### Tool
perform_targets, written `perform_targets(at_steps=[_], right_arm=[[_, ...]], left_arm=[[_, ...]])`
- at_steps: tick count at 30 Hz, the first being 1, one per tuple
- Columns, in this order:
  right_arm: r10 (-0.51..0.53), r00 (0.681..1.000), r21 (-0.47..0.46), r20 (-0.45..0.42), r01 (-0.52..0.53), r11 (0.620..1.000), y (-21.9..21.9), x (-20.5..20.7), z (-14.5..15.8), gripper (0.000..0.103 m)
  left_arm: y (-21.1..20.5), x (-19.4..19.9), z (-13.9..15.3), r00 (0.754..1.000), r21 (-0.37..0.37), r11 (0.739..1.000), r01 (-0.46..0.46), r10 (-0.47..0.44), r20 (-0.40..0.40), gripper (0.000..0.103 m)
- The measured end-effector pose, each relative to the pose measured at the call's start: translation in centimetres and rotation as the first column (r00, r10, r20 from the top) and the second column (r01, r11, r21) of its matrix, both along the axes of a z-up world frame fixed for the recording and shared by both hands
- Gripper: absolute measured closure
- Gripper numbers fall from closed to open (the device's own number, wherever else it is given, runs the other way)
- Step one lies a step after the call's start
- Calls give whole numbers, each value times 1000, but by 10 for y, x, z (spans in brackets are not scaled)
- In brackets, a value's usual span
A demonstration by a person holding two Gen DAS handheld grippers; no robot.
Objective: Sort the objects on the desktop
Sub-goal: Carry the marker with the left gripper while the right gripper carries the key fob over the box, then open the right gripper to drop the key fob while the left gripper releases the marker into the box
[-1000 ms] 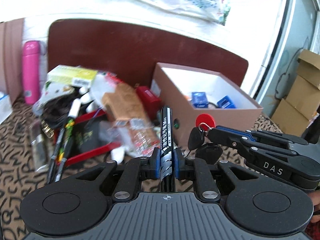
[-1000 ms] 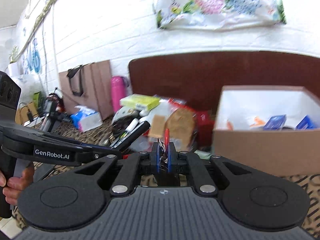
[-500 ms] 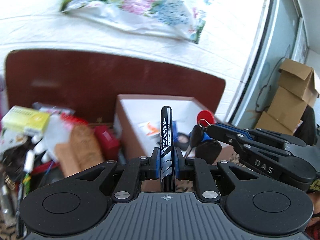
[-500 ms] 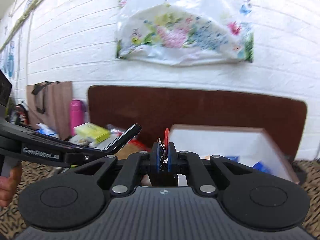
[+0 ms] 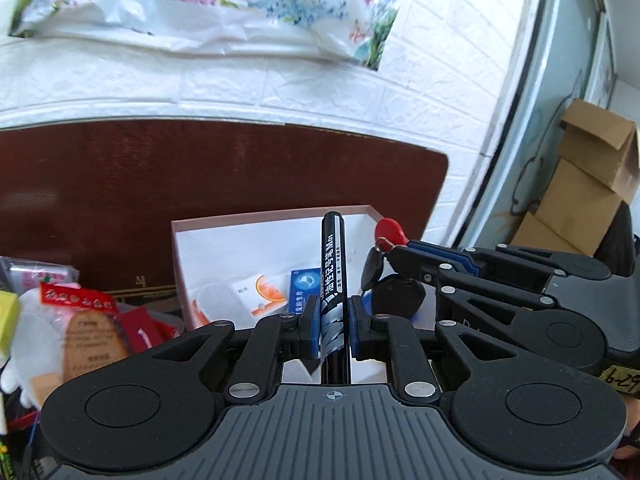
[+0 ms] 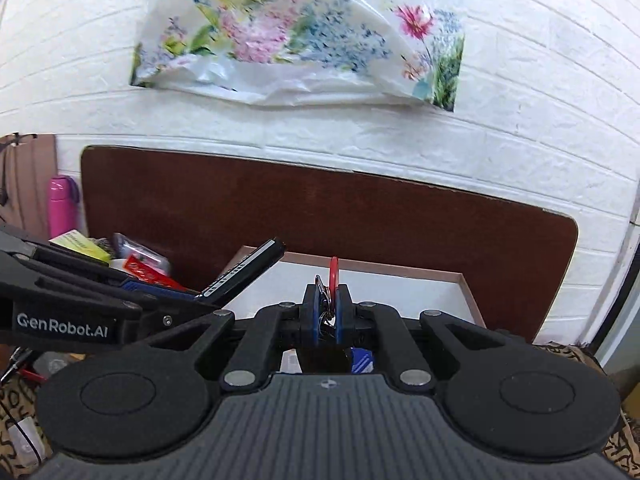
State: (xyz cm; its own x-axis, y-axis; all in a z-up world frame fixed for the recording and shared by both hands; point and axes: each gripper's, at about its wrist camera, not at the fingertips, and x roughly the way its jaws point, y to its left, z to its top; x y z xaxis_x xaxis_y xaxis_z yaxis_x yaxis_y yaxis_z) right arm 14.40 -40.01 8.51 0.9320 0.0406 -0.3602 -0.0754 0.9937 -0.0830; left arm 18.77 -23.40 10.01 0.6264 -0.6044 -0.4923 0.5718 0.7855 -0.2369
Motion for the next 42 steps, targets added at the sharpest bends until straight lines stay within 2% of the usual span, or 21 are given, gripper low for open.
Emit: perform_targets(at_steps=[4,9,15,31,34,38,39,40,41,42], right_arm=[[-34,998,14,-48,35,999,-15,25,-4,94],[-89,990,0,-105,90,996,-32,54,-10,94],[-123,973,-63,-193,113,992,-45,90,-22,94],[-204,912,-129,-357,168,977,-58,156,-56,94],[-208,906,-136,-370,169,976,-62,160,-62,94],[-215,904,-133,-370,177,975,-66,163,-61,94],[-217,904,-134,-369,179,975,-66,163,-60,94],[-220,904,-136,-365,182,974,-66,163,-60,94],[-227,906,-136,-357,190,972,-66,163,-59,94],[-229,908,-133,-350,194,972,-66,162,-58,93]], left_arm=[[-17,25,-10,1000,19,1000,-3,3,-15,92],[-37,58,-31,997,55,999,-4,8,-77,92],[-50,93,-51,991,79,996,-40,50,-128,92],[-80,139,-87,978,179,982,-54,89,-189,92],[-79,145,-90,969,158,986,-49,86,-233,92],[-82,146,-89,969,162,986,-50,87,-233,91],[-82,147,-89,969,162,986,-51,88,-233,87],[-82,146,-89,969,159,986,-53,89,-231,68],[-82,146,-88,969,156,986,-61,96,-228,65],[-81,146,-89,968,153,986,-71,105,-227,52]])
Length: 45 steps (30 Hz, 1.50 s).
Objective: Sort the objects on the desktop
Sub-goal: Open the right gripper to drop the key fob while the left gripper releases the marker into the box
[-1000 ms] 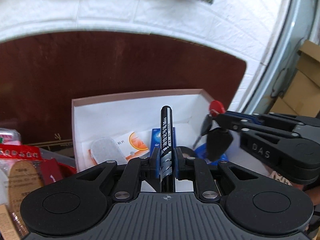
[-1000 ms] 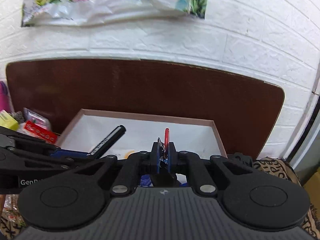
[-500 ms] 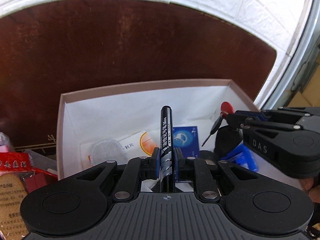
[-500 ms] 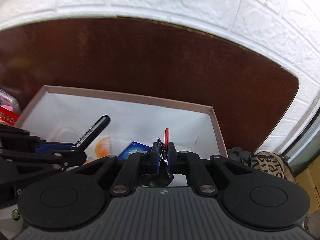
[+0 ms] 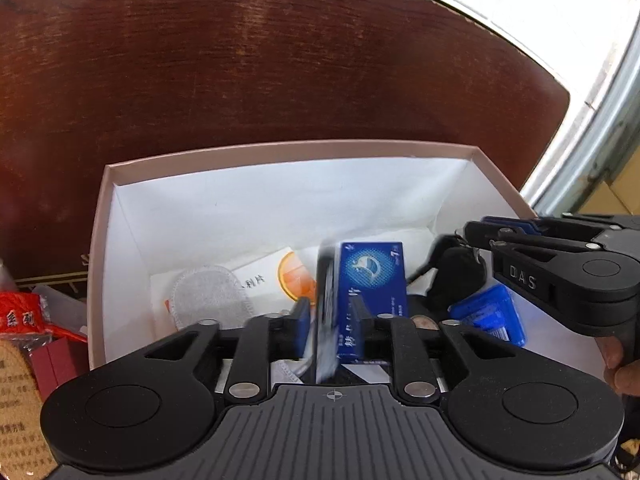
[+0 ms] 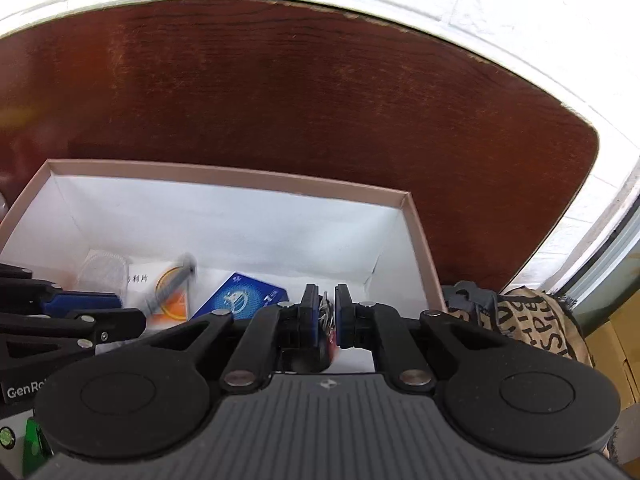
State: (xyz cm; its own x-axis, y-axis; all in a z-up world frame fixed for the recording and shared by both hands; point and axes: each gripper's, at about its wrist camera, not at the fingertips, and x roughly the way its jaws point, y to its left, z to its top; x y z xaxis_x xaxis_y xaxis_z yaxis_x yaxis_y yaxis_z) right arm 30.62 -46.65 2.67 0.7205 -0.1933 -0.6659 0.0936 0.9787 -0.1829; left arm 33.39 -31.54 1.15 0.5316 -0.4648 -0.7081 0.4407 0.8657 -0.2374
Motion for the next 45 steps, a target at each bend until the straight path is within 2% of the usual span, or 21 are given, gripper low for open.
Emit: perform_targets(at_steps=[1,2,3,4,6,7,9,11,17,23,29,34,37,45], right_arm=[[1,1000,3,0,-1,1000,0,-1,0,91],[3,1000,4,-1,-3,1000,0,-1,0,84],[4,1000,2,-1,-4,1000,-1,-1,0,77],[5,1000,-2,1,-5,1000,-1,-1,0,73],[2,1000,-7,9,-2,1000,0,-3,0,53],[-3,1000,-9,14,4,1000,0,-4,0,47],[-18,1000,-22,23,18,1000,0,-7,1,23],[-24,999,-24,29,24,999,-2,-9,2,15],[-23,999,40,24,23,999,-12,-16,2,10],[-25,1000,36,19,24,999,-9,-25,0,9],[-56,998,85,10,55,995,-12,-37,2,9],[-72,997,109,4,71,992,-11,-48,4,6],[-82,997,131,3,81,988,-11,-57,5,3],[-79,996,115,43,74,991,-4,-84,13,1]], left_arm=[[0,0,0,1000,-8,1000,-3,3,2,38],[1,-1,1,1000,-15,1000,-4,4,8,34],[2,-3,2,1000,-21,1000,-5,5,17,25],[3,-4,3,1000,-26,1000,-7,8,23,18],[4,-6,5,999,-32,999,-18,19,37,9],[5,-7,7,999,-27,999,-30,31,44,7],[7,-7,9,999,-32,999,-29,30,44,5],[7,-6,9,999,-41,999,-11,12,30,3],[7,-9,8,1000,-52,999,2,-2,1,0],[8,-15,8,1000,-49,999,18,-19,-9,0],[9,-23,11,999,-60,998,22,-23,-22,0],[13,-35,18,999,-72,997,34,-35,-12,0],[16,-48,24,999,-50,999,17,-15,30,0],[27,-72,32,998,-65,998,13,-9,59,0]])
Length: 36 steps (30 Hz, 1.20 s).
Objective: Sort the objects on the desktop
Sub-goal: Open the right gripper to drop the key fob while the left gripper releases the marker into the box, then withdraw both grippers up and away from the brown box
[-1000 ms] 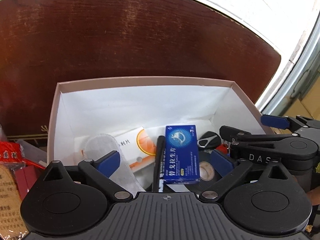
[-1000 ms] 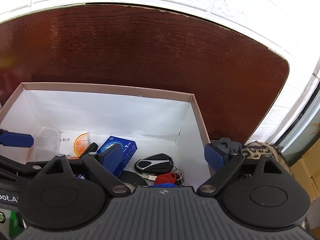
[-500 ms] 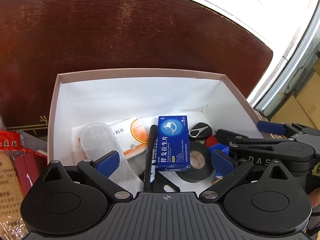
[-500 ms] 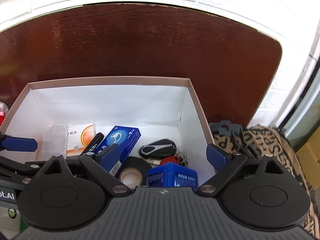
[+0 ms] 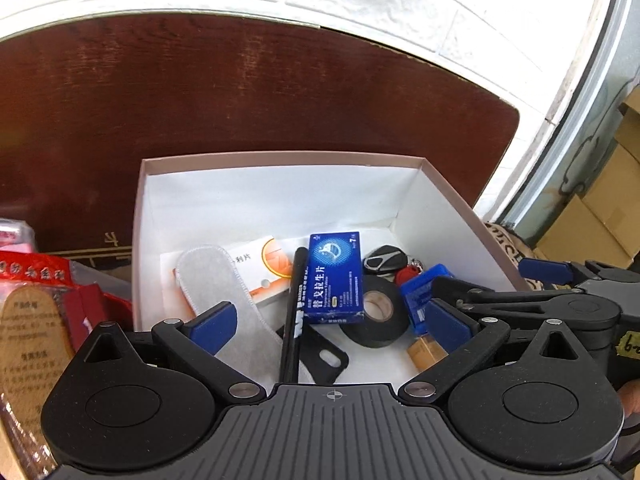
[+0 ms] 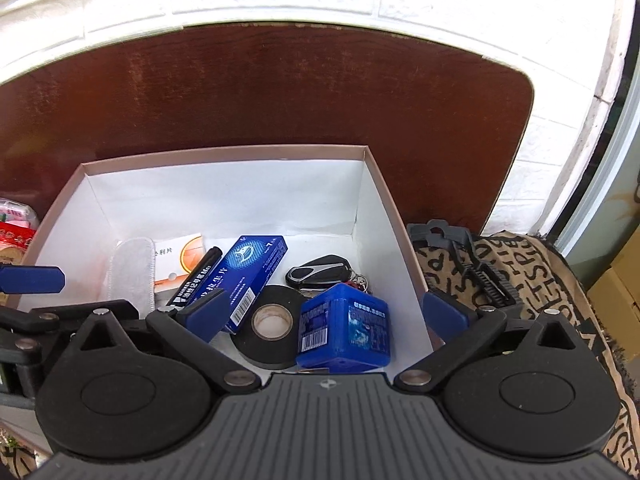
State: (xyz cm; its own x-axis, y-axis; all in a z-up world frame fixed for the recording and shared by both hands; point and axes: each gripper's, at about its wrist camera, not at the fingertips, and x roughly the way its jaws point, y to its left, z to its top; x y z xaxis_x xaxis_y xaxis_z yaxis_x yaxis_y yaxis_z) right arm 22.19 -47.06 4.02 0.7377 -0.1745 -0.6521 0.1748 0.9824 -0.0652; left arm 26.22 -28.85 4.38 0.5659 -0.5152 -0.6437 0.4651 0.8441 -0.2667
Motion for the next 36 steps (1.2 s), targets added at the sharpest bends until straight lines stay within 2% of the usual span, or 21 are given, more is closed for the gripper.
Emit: perform_targets(at_steps=[9,16,22,29,36], right_arm=[[23,995,-25,96,-21,999,13,-46,8,1],[50,989,-92,141,-37,995,30,-90,8,1],[57,973,-116,224,-31,993,48,-130,13,0],[15,957,-45,291,-2,999,58,-170,7,0],[-2,945,-27,326,11,1000,76,-201,3,0]], left_arm=[[19,-43,1,999,6,1000,-27,26,39,0],[31,-84,1,995,39,999,-2,-2,102,0],[39,-123,2,986,54,998,30,-38,163,0],[56,-156,2,984,31,999,19,-24,177,0],[76,-187,0,982,16,1000,13,-16,190,0]])
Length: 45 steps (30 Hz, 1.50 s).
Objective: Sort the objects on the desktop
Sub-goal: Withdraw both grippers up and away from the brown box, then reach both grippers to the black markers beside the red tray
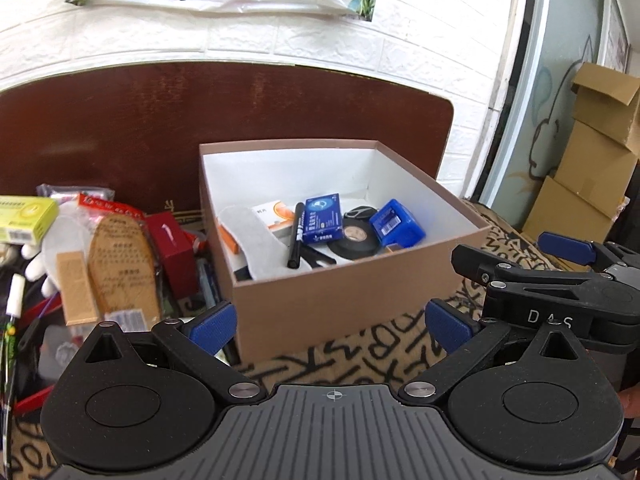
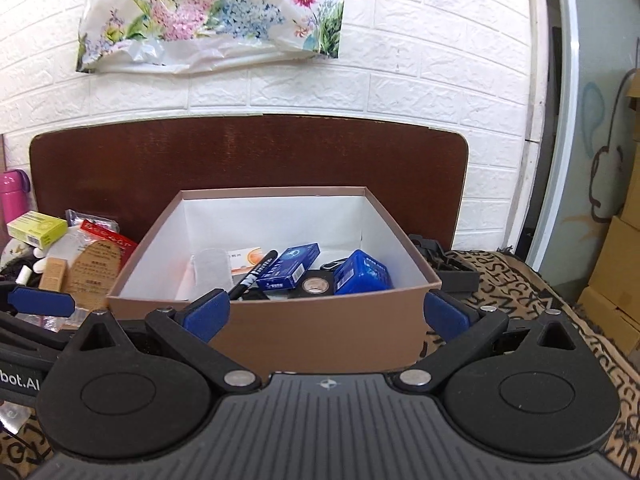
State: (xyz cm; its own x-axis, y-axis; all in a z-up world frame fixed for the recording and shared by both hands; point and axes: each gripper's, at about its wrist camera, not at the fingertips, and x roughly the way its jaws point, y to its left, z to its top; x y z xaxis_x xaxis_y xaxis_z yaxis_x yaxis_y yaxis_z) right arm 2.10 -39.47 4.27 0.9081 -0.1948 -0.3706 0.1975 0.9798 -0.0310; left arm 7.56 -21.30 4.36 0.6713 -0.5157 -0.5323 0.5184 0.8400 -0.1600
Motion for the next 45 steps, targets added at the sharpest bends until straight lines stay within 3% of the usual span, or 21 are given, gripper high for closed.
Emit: perform_targets(at_steps=[8,19,28,38,45], right_arm=[[4,1000,33,23,-5,999,25,-37,-12,0],[-3,1000,46,28,1,999,66,-74,-34,0],[82,997,39,3,-83,996,109,-80,-45,0],[164,986,31,-6,-164,986,146,-78,-45,0],[236,970,22,-59,-235,972,180,-58,-56,0]], left_arm=[[31,-34,-11,1000,-4,1000,-11,11,-5,0],[78,-67,-36,995,-8,998,-57,56,-87,0],[126,-85,-49,981,-19,990,-141,137,-135,0],[170,-93,-51,972,-38,979,-201,195,-133,0],[217,-80,-56,944,-46,950,-309,300,-139,0]])
